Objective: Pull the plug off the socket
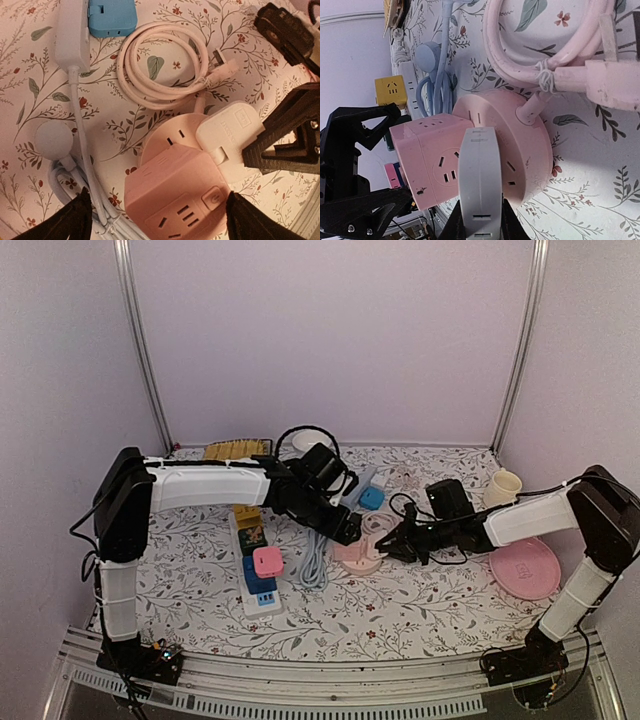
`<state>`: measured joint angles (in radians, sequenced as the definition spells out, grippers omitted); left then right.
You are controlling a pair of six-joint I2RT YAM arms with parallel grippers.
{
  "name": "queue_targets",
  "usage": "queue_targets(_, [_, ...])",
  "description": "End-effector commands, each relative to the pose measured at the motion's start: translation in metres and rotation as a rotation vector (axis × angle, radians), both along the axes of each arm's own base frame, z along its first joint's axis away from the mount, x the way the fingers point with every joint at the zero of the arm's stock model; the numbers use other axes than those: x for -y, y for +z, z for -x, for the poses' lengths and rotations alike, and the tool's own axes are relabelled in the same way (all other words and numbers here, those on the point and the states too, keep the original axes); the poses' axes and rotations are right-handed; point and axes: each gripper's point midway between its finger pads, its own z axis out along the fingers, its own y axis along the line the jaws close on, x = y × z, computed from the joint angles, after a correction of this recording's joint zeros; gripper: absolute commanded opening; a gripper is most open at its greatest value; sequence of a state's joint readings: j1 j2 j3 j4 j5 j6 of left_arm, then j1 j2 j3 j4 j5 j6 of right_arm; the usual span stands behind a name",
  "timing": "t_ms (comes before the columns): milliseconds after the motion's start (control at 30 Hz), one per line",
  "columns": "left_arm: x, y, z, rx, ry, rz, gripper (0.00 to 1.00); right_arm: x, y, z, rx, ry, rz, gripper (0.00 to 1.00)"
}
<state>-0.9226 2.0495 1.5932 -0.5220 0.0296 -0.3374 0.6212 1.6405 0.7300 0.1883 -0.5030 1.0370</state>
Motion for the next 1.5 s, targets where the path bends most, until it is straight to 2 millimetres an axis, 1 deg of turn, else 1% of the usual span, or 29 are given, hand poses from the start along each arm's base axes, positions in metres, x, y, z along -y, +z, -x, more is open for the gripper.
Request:
queue_targets(0, [-0.035,-0.067,0.027,-0.111,-0.001,-0.208,0.93,-0.041,0.094,-0.016,0.24,0.079,-0.319,0.03])
queue_targets(200, [-0.045,-0.075,0.029,-0.108,0.014,-0.242,0.93,-0.043,0.108,-0.018,0.272,0.072,-0.376,0.03])
queue_targets(333, [-0.049,-0.079,0.029,-0.111,0.024,-0.255,0.93,-0.043,0.112,-0.017,0.301,0.078,-0.369,0.03])
queue_targets(400, [-0.05,-0.079,0.029,-0.108,0.027,-0.257,0.92,-0.04,0.108,-0.018,0.302,0.072,-0.339,0.03])
queue_targets(433, [-0.05,-0.077,0.029,-0.103,0.027,-0.254,0.92,-0.038,0.103,-0.017,0.289,0.067,-0.312,0.03])
queue_targets(600, [-0.043,-0.059,0.022,-0.077,0.022,-0.214,0.92,-0.02,0.087,-0.017,0.278,0.022,-0.167,0.03])
queue_targets(667, [-0.036,-0.048,0.019,-0.064,0.011,-0.186,0.92,-0.009,0.083,-0.017,0.277,-0.004,-0.092,0.03])
queue_targets(767, [-0.022,-0.026,0.013,-0.04,-0.006,-0.129,0.92,0.012,0.075,-0.019,0.27,-0.046,0.019,0.03])
queue_targets(900, [-0.004,0.006,0.007,-0.01,-0.034,-0.049,0.93,0.05,0.066,-0.022,0.243,-0.142,0.137,0.03])
queue_targets(967, [0.002,0.019,0.007,-0.003,-0.044,-0.018,0.93,0.073,0.054,-0.022,0.19,-0.197,0.205,0.03])
queue_targets(1000, [0.003,0.023,0.007,-0.001,-0.045,-0.008,0.93,0.082,0.052,-0.024,0.179,-0.225,0.226,0.03])
queue_targets(1067, [0.006,0.033,0.006,0.008,-0.047,0.009,0.93,0.101,0.041,-0.021,0.132,-0.262,0.282,0.03])
queue_targets(1233, [0.004,0.055,0.001,0.05,-0.031,0.03,0.93,0.136,0.016,-0.014,0.026,-0.32,0.378,0.03])
queue_targets(1300, [0.002,0.062,0.0,0.061,-0.025,0.037,0.93,0.147,0.009,-0.011,-0.005,-0.332,0.415,0.03])
queue_targets(1367, [0.001,0.062,-0.001,0.061,-0.02,0.036,0.93,0.154,0.003,-0.008,-0.022,-0.336,0.436,0.03])
queue_targets(1400, [-0.001,0.075,0.0,0.077,-0.016,0.056,0.93,0.157,0.0,-0.007,-0.029,-0.335,0.445,0.03])
queue_targets(1467, [-0.003,0.08,-0.001,0.084,-0.01,0.062,0.93,0.162,-0.006,-0.004,-0.051,-0.336,0.46,0.04])
